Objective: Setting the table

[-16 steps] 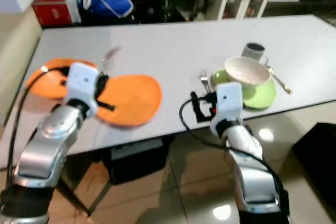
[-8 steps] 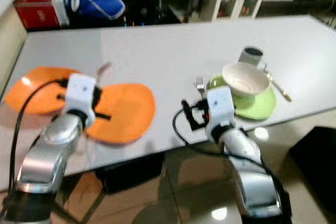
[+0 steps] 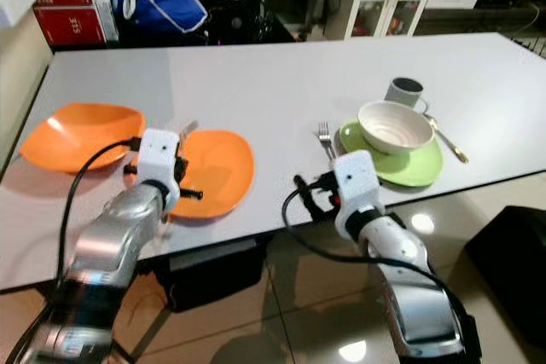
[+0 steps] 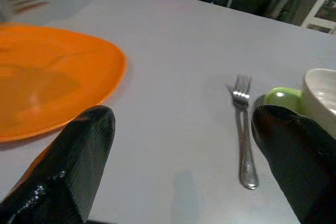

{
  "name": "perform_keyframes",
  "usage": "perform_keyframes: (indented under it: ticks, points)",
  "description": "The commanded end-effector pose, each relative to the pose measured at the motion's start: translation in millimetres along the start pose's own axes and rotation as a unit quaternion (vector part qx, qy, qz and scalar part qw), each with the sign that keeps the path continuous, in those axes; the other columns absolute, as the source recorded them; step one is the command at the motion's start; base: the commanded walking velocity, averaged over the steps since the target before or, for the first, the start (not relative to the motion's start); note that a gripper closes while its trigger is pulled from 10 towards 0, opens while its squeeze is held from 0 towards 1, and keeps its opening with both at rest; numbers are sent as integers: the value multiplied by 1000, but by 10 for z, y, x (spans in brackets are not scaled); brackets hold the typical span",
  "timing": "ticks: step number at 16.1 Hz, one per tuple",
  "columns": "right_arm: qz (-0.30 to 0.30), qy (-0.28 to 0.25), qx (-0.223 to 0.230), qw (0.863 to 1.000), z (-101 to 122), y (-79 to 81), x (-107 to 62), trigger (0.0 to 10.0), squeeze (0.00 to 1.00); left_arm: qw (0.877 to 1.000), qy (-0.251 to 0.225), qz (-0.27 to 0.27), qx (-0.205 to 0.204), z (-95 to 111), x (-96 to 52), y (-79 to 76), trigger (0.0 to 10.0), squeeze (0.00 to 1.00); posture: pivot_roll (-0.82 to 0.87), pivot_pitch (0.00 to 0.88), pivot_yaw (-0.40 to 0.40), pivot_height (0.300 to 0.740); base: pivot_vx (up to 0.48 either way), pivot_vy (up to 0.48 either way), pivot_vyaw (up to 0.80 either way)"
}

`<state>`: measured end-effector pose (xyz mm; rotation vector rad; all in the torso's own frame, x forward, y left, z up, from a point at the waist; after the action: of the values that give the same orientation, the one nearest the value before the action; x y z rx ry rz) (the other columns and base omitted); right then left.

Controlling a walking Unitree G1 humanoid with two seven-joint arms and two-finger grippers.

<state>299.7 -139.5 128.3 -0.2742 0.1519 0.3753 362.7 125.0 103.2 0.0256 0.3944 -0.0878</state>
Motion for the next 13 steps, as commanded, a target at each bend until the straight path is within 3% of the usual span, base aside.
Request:
perform_keyframes:
  ticks: [1,4,7,9,13]
  points:
    - [16,-6,-16,1000,48,24,-3,10000,0,1000,-10,-2,-9,81,100,-43,10000,0,-33,0,-49,740,0,0,0]
    - [36,-6,-27,999,73,73,-7,10000,0,1000,11,20,-10,57,244,8,10000,0,-50,0,-56,740,0,0,0]
    - [62,-9,-34,997,84,147,-30,10000,0,997,25,75,-9,59,351,202,10000,0,-56,0,-56,740,0,0,0]
    - [78,-11,-33,996,97,212,-35,10000,0,995,31,99,11,80,386,310,10000,0,-58,0,-55,740,0,0,0]
    - [95,-12,-38,995,102,270,-34,10000,0,992,40,123,11,97,389,402,10000,0,-50,0,-60,740,0,0,0]
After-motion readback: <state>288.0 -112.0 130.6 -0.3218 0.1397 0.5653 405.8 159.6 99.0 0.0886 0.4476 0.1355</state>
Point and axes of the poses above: a point about 5 cm out from each wrist's last joint towards the gripper, its own x axis pointing out of the wrist towards the gripper, its own z axis along the axis of the wrist's last joint, y = z × x, the point moved 4 cm from there along x, pointing out of the wrist towards the gripper, and after that the axes turned 5 degrees about -x, right-handed, at the moved point
